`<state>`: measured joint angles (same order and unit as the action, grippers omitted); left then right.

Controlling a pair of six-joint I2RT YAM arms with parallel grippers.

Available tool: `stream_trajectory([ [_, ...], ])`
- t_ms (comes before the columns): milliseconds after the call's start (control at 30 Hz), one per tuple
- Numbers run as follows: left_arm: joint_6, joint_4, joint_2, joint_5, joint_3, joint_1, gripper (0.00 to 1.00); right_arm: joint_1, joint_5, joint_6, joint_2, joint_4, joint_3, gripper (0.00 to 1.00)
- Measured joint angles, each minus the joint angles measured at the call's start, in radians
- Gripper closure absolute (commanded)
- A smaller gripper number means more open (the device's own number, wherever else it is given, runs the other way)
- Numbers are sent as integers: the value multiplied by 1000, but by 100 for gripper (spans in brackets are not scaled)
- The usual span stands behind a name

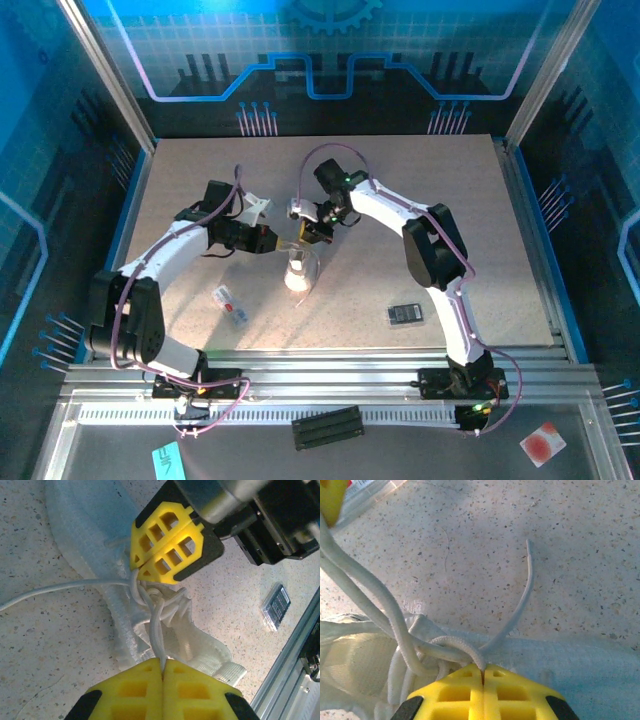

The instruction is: Tie the shoes

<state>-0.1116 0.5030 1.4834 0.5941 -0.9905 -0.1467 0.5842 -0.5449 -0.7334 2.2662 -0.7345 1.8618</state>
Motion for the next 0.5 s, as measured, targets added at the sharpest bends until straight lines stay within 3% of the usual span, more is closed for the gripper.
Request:
stream_trajectory([
  [333, 34, 11, -40, -44, 31, 1, 100, -30, -5, 323, -231, 321, -363, 100],
  [500, 58, 11, -40, -57, 47, 1, 100, -45, -21, 453, -269, 444, -434, 100],
])
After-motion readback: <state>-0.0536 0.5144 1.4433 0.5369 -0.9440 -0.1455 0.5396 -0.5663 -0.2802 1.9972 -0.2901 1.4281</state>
